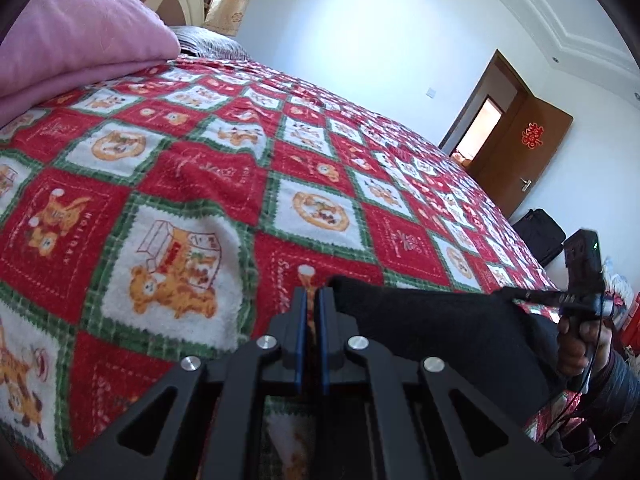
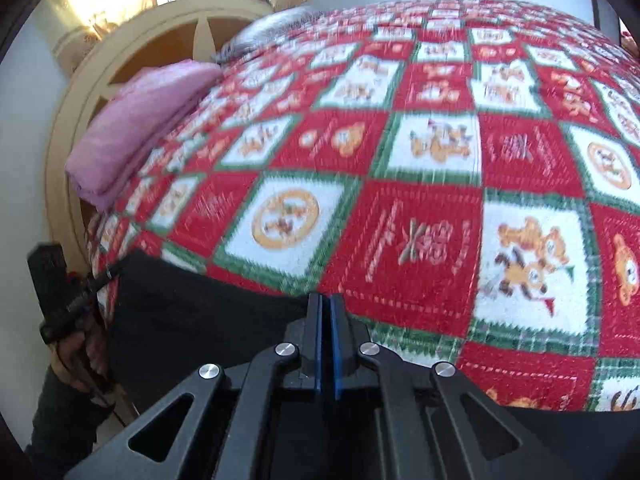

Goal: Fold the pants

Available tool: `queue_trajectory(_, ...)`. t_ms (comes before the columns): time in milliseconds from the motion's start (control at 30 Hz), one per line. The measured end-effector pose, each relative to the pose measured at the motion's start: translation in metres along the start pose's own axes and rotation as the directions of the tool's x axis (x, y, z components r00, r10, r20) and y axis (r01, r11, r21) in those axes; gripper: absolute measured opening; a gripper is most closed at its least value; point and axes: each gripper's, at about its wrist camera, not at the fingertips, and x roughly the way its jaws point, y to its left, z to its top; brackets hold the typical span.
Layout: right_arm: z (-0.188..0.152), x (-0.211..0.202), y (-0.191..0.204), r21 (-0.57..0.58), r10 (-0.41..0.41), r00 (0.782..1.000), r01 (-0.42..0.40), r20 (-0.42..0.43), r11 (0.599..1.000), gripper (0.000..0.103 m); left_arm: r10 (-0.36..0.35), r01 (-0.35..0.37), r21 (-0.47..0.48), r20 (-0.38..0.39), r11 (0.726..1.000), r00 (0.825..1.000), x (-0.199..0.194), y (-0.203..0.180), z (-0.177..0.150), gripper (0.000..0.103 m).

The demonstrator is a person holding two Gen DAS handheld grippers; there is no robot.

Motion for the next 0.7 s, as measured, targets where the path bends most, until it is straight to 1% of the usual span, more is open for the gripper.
queue_trajectory(33,0.001,-0.004,0.002,-0.007,0.010,1.000,-0.010,0.001,1.000,0.003,-0.002,0.002,0.014,0.002,1.000,1.000,-0.002,-0.002,0.000,0.006)
queue_trajectory(67,0.001,-0.003,0.005,-0.019,0.001,1.000,-0.001,-0.011,1.000,0.003,-0.002,0.002,0.024,0.000,1.000,1.000,-0.002,-0.004,-0.001,0.006)
queue_trajectory(133,-0.004,0.012,0.005,-0.044,-0.034,0.996,0.031,-0.082,0.999,0.003,0.009,-0.009,0.031,-0.011,0.999,1.000,0.002,-0.004,-0.001,0.006)
queue_trajectory(167,-0.006,0.017,0.004,-0.048,-0.049,0.994,0.045,-0.097,0.998,0.003,0.016,-0.016,0.030,-0.014,0.999,1.000,0.004,-0.004,-0.001,0.006)
queue_trajectory(200,-0.009,0.019,0.000,-0.044,-0.058,0.995,0.054,-0.086,0.998,0.003,0.020,-0.020,0.026,-0.015,0.999,1.000,0.006,-0.003,-0.001,0.006)
queue_trajectory(267,-0.009,0.016,-0.010,0.014,-0.014,0.998,0.015,-0.066,1.000,0.004,0.024,-0.024,0.009,-0.010,1.000,1.000,0.006,-0.001,-0.001,0.006)
queue_trajectory(333,-0.009,0.010,-0.016,0.046,-0.003,0.998,0.006,-0.057,0.999,0.013,0.049,-0.049,0.016,-0.008,0.999,0.999,0.003,-0.004,-0.001,0.010)
queue_trajectory(367,-0.009,0.006,-0.016,0.044,-0.030,0.999,0.032,-0.043,0.999,0.025,0.065,-0.065,0.030,-0.004,0.997,0.998,0.000,-0.007,-0.001,0.011)
queue_trajectory(400,-0.010,-0.004,-0.017,0.033,-0.059,0.998,0.059,-0.023,0.998,0.030,0.070,-0.070,0.039,0.002,0.997,0.998,-0.004,-0.009,-0.002,0.012)
queue_trajectory(433,-0.011,-0.011,-0.017,0.030,-0.055,0.998,0.056,-0.015,0.998,0.030,0.086,-0.086,0.051,0.012,0.995,0.996,-0.008,-0.013,-0.001,0.019)
queue_trajectory(467,-0.012,-0.017,-0.017,0.028,-0.051,0.999,0.051,-0.006,0.998,0.031,0.107,-0.108,0.060,0.023,0.992,0.994,-0.012,-0.016,-0.002,0.032)
queue_trajectory(500,-0.015,-0.025,-0.016,0.018,-0.053,0.999,0.053,0.005,0.998,0.032,0.125,-0.128,0.071,0.042,0.989,0.991,-0.017,-0.021,-0.002,0.040)
queue_trajectory(533,-0.021,-0.031,-0.013,-0.003,-0.057,0.998,0.057,0.007,0.998,0.034,0.132,-0.137,0.084,0.066,0.987,0.989,-0.023,-0.027,-0.003,0.057)
queue_trajectory(567,-0.029,-0.032,-0.011,-0.027,-0.059,0.998,0.058,-0.015,0.998,0.040,0.139,-0.146,0.091,0.086,0.985,0.987,-0.027,-0.032,-0.005,0.070)
queue_trajectory(600,-0.032,-0.028,-0.010,-0.040,-0.065,0.997,0.063,-0.041,0.997,0.044,0.144,-0.155,0.097,0.106,0.983,0.984,-0.032,-0.038,-0.006,0.073)
queue_trajectory(633,-0.041,-0.023,-0.010,-0.064,-0.082,0.994,0.077,-0.069,0.995,0.044,0.139,-0.151,0.105,0.118,0.983,0.983,-0.034,-0.046,-0.008,0.074)
queue_trajectory(667,-0.047,-0.025,-0.008,-0.104,-0.086,0.996,0.083,-0.028,0.991,0.044,0.136,-0.148,0.107,0.116,0.983,0.984,-0.034,-0.049,-0.009,0.074)
queue_trajectory(700,-0.051,-0.025,-0.006,-0.136,-0.101,0.995,0.099,-0.010,0.986,0.044,0.131,-0.142,0.108,0.107,0.984,0.986,-0.033,-0.056,-0.011,0.074)
